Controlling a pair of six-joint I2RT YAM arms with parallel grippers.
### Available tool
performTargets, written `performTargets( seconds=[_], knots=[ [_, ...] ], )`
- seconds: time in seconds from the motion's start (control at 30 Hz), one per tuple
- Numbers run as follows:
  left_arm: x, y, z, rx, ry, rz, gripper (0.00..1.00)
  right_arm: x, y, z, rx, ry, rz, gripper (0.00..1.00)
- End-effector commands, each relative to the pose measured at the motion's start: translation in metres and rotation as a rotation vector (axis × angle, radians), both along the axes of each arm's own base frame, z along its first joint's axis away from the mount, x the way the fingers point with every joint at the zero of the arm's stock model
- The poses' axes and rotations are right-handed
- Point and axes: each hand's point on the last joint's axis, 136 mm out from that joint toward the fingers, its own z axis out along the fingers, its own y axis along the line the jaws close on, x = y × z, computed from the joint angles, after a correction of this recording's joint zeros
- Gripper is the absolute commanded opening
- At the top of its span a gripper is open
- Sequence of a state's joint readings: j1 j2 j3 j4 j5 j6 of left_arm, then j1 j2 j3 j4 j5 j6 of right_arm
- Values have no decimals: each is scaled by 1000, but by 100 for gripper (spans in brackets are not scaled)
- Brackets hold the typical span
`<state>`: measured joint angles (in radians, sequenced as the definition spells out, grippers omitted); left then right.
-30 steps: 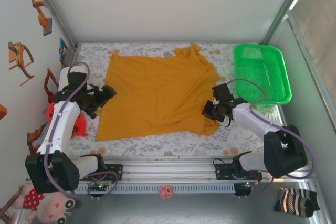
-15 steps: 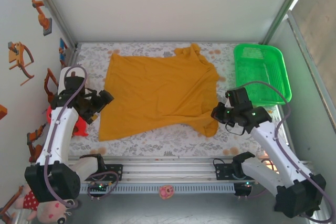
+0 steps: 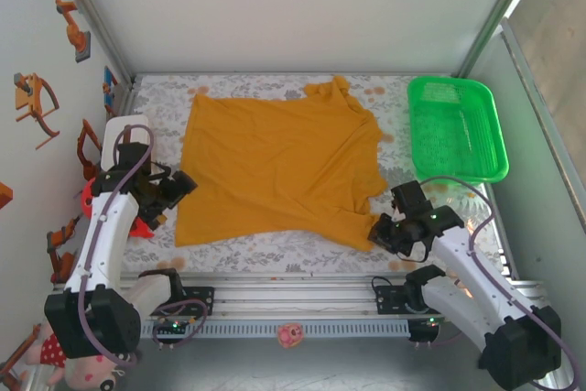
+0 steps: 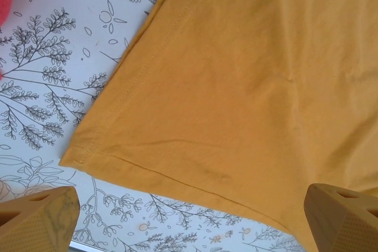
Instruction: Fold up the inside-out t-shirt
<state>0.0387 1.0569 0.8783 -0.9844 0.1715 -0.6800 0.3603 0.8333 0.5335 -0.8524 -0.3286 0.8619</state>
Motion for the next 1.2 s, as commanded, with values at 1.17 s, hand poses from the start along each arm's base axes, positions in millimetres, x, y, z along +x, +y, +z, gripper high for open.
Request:
performTargets(
  seconds=[1.17],
  knots=[
    [-23, 15, -19, 62, 108, 113, 97, 2, 37, -47, 33, 15, 8, 34]
  ],
)
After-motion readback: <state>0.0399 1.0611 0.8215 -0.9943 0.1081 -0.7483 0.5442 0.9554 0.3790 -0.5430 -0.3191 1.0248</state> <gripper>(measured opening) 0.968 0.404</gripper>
